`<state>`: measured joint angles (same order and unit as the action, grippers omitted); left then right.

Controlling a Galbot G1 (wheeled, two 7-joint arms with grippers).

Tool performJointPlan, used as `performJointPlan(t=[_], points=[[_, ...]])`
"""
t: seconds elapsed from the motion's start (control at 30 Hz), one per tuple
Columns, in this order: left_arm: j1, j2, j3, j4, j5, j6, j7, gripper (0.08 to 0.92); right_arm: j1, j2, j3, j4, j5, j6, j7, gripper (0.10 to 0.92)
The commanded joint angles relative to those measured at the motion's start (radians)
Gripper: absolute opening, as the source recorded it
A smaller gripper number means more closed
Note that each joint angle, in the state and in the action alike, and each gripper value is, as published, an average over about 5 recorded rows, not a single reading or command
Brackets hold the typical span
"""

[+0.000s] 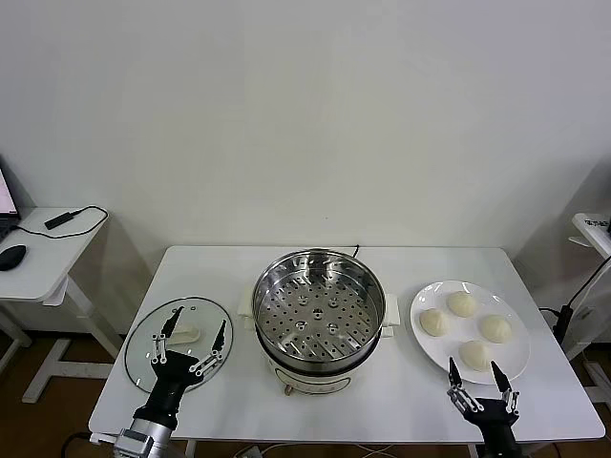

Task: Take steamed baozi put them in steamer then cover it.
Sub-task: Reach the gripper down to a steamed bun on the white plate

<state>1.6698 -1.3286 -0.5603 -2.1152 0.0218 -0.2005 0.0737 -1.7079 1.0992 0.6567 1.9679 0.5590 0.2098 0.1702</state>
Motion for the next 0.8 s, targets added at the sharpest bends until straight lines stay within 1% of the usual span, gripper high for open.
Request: performJointPlan(t=[0.03, 0.13, 0.27, 0.43, 0.53, 0.6, 0.67, 0.7, 0.8], points=[[0.011, -0.001, 0.002, -0.03, 0.005, 0.001, -0.002, 0.823, 0.174, -0.09, 0.028, -0.023, 0.066, -0.13, 0.071, 0.823], [0.009, -0.001, 0.007, -0.03, 0.008, 0.0, -0.003, 0.823, 0.32, -0.171, 0.001, -0.09, 0.115, -0.179, 0.092, 0.823], [0.006, 0.0, 0.014, -0.035, 0.012, 0.001, -0.006, 0.823, 0.564, -0.293, -0.083, -0.257, 0.18, -0.223, 0.092, 0.823], [-0.002, 0.002, 0.016, -0.041, 0.021, 0.009, -0.016, 0.823, 0.781, -0.419, -0.211, -0.461, 0.237, -0.286, -0.03, 0.823], [-0.008, 0.003, 0.018, -0.041, 0.02, 0.011, -0.02, 0.823, 0.89, -0.491, -0.324, -0.585, 0.243, -0.303, -0.144, 0.823], [-0.012, 0.005, 0.02, -0.041, 0.019, 0.012, -0.021, 0.823, 0.947, -0.553, -0.392, -0.669, 0.225, -0.314, -0.326, 0.823], [-0.013, 0.006, 0.022, -0.041, 0.019, 0.012, -0.022, 0.823, 0.994, -0.621, -0.456, -0.736, 0.174, -0.325, -0.556, 0.823], [-0.013, 0.006, 0.023, -0.041, 0.019, 0.011, -0.022, 0.823, 1.023, -0.654, -0.494, -0.766, 0.138, -0.325, -0.683, 0.823], [-0.013, 0.005, 0.026, -0.04, 0.018, 0.011, -0.023, 0.823, 1.15, -0.712, -0.632, -0.835, 0.017, -0.314, -0.968, 0.823]])
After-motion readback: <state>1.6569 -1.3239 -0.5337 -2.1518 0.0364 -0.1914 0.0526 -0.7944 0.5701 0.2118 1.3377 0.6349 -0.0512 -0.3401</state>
